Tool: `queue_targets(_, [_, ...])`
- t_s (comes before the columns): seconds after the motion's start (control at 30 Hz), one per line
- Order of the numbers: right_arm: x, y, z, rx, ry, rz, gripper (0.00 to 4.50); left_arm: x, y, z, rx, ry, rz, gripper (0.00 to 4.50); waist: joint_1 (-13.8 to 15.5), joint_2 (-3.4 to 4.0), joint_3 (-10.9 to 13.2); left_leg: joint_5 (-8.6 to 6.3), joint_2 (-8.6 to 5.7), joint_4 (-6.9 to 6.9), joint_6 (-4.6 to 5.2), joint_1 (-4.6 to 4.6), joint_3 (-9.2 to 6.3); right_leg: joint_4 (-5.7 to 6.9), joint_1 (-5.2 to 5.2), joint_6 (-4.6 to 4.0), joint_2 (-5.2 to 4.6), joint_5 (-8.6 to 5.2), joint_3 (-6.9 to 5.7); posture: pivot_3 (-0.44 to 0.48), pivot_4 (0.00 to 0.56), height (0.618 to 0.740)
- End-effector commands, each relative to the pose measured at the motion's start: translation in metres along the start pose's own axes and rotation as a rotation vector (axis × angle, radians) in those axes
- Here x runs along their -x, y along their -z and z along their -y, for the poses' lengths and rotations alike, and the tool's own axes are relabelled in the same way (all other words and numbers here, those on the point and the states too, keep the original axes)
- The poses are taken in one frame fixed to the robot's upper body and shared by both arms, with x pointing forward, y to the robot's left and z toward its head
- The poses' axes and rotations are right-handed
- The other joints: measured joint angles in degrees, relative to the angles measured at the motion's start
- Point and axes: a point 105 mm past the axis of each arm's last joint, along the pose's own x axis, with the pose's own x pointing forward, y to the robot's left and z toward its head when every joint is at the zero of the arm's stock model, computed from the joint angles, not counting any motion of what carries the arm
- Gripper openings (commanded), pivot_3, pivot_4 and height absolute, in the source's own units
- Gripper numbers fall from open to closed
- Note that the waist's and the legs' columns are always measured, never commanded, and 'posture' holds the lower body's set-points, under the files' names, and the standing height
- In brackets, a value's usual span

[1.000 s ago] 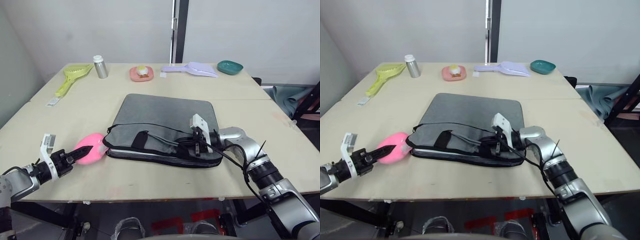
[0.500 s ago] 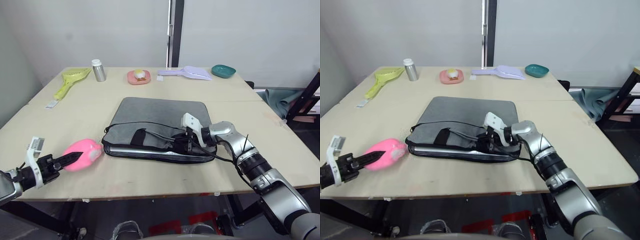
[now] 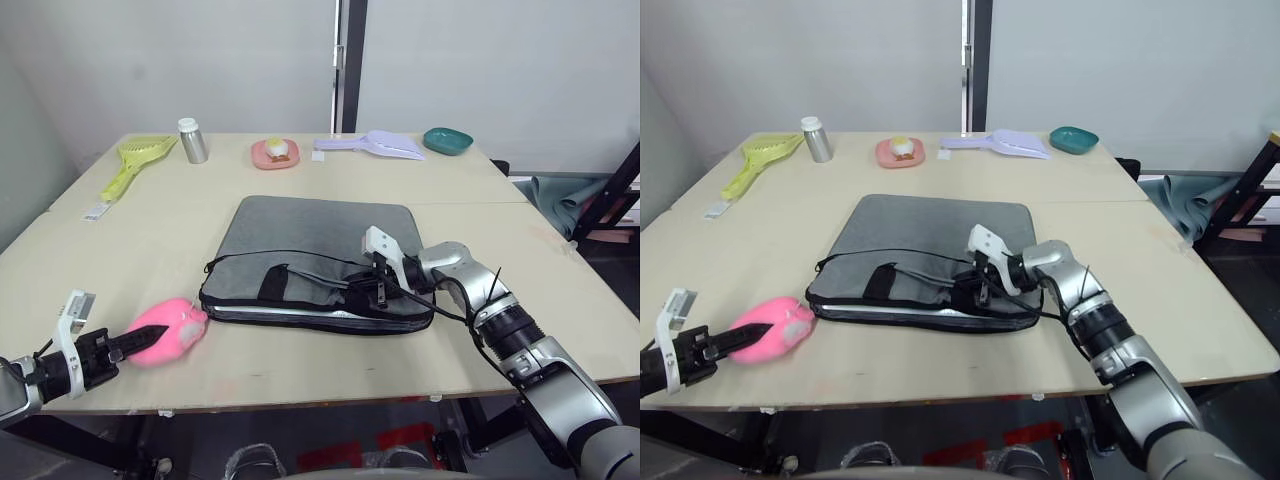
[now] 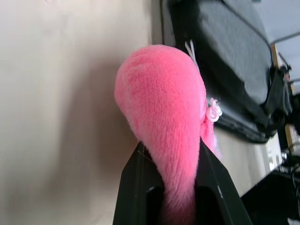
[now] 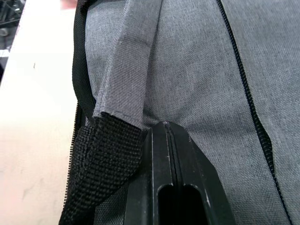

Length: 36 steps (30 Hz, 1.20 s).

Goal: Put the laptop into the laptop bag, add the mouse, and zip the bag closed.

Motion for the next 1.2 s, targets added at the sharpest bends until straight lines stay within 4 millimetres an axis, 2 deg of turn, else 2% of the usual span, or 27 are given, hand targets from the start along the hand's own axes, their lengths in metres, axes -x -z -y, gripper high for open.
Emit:
queue_targets(0.03, [0.002,0.082,-0.001,-0.231,0.074,-0.279,0.00,0.005,-0.005,0.004,-0.053,-0.002,-0.009,0.26,0.0,0.01,0.0,0.00,0.00,-0.01,0.00,0.00,0.01,-0.01,-0.01,0.04,0.00,-0.03,0.00,0.000,0.150,0.740])
queue_targets(0.17, [0.001,0.087,-0.004,-0.221,0.063,-0.304,0.00,0.016,0.000,0.009,-0.052,0.010,-0.054,0.26,0.0,0.01,0.0,0.00,0.00,-0.04,-0.01,0.01,0.00,-0.03,-0.06,0.12,-0.01,-0.08,0.02,0.000,0.150,0.740])
queue_targets(0.4, [-0.001,0.086,-0.004,-0.216,0.060,-0.305,0.00,0.040,0.006,0.002,0.003,-0.016,-0.086,0.26,0.0,0.03,0.0,-0.01,-0.01,-0.69,-0.01,0.06,-0.01,-0.80,-0.20,0.16,0.03,-0.10,0.06,0.000,0.150,0.740])
queue_targets(0.47, [-0.001,0.085,-0.005,-0.210,0.056,-0.307,0.00,0.039,0.017,0.004,0.024,0.000,-0.126,0.26,-0.1,0.05,0.0,-0.01,-0.01,-0.75,-0.01,0.03,0.01,-0.86,-0.18,0.14,0.08,-0.09,0.07,0.000,0.150,0.740])
queue_targets(0.57, [-0.004,0.083,-0.006,-0.198,0.048,-0.308,0.00,0.017,0.043,0.025,0.007,0.093,-0.222,0.26,-0.3,0.10,-0.1,-0.01,-0.01,-0.75,-0.01,0.06,0.05,-0.88,-0.17,0.14,0.10,-0.09,0.11,0.000,0.150,0.740])
queue_targets(0.63, [-0.006,0.080,-0.008,-0.184,0.039,-0.303,0.00,-0.002,0.052,0.035,-0.040,0.115,-0.248,0.26,-0.2,0.16,-0.1,-0.01,-0.02,-0.75,-0.01,0.07,0.12,-0.93,-0.13,0.12,0.10,-0.08,0.14,0.000,0.150,0.740])
queue_targets(0.8, [-0.008,0.078,-0.008,-0.173,0.043,-0.306,0.00,-0.037,0.056,0.045,-0.152,0.085,-0.262,0.26,-0.2,0.27,-0.3,-0.01,0.06,-0.79,-0.01,0.07,0.08,-0.79,0.02,0.05,0.25,-0.03,0.09,0.000,0.150,0.740])
queue_targets(0.93, [-0.009,0.074,-0.012,-0.165,0.032,-0.299,0.00,-0.060,0.054,0.065,-0.268,0.120,-0.291,0.26,-0.1,0.23,-0.4,0.00,0.04,-0.80,-0.01,0.09,0.08,-0.78,0.09,0.06,0.29,-0.04,0.12,0.000,0.150,0.740])
queue_targets(1.07, [-0.010,0.072,-0.015,-0.157,0.028,-0.294,0.00,-0.061,0.081,0.080,-0.461,0.201,-0.464,0.26,-0.2,0.18,-0.5,0.00,0.02,-0.80,-0.01,0.08,0.10,-0.83,0.09,0.08,0.30,-0.05,0.11,0.000,0.150,0.740])
queue_targets(1.2, [-0.010,0.069,-0.017,-0.152,0.028,-0.292,0.00,-0.054,0.092,0.087,-0.571,0.309,-0.583,0.26,-0.2,0.26,-0.7,0.00,0.02,-0.80,-0.03,0.07,0.11,-0.87,0.08,0.10,0.30,-0.07,0.15,0.000,0.150,0.740])
